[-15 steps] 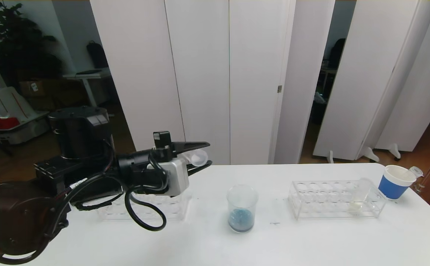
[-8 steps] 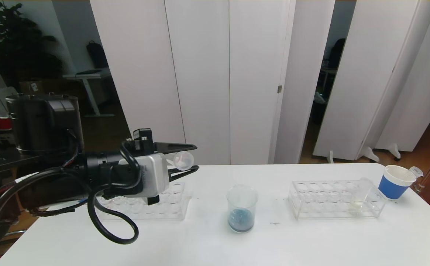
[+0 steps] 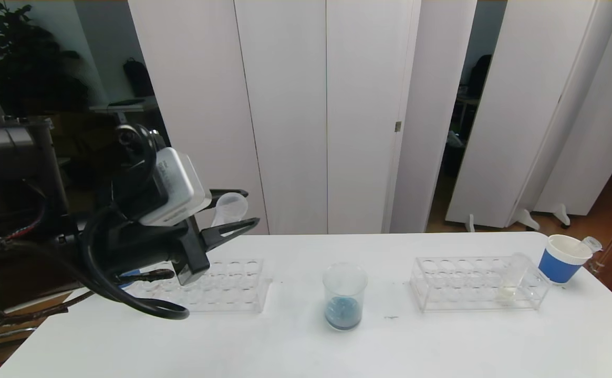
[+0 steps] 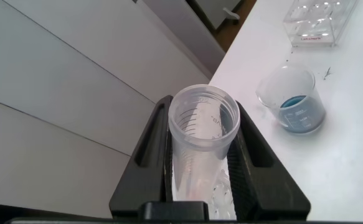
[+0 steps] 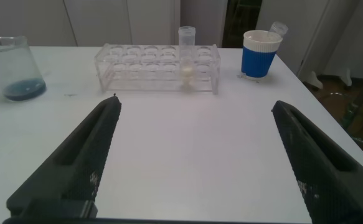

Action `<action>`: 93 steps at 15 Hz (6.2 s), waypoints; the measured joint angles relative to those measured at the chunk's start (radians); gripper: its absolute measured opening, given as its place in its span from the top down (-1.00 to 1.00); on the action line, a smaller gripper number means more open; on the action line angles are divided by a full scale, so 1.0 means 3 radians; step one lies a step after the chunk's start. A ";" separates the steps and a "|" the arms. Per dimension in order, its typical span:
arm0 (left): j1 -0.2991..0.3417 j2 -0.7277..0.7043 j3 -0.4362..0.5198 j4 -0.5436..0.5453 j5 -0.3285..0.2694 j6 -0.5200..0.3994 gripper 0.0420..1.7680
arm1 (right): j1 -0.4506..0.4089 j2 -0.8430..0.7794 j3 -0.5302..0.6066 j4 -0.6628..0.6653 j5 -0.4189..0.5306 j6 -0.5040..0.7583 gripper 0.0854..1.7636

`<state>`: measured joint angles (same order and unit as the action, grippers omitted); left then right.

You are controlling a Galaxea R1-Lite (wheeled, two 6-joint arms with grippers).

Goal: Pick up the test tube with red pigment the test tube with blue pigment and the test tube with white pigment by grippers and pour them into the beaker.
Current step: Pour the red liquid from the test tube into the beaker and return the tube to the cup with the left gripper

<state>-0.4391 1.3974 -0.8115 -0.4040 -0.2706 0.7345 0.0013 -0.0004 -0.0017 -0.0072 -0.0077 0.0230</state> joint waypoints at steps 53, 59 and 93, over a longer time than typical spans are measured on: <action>0.2015 0.2209 0.0355 -0.3454 0.1879 -0.1979 0.38 | 0.0000 0.0000 0.0000 0.0000 0.0000 0.0000 -0.97; 0.2055 0.2465 0.0476 -0.3640 0.1874 -0.1977 0.38 | 0.0000 0.0000 0.0000 0.0000 0.0000 0.0000 -0.97; 0.2128 0.1512 0.0838 -0.2896 0.1387 -0.1817 -0.98 | 0.0000 0.0000 0.0000 0.0000 0.0001 -0.0001 -0.97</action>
<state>0.1991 1.8511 -0.5600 -1.2728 0.1455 0.1894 0.0013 -0.0004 -0.0017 -0.0072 -0.0072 0.0226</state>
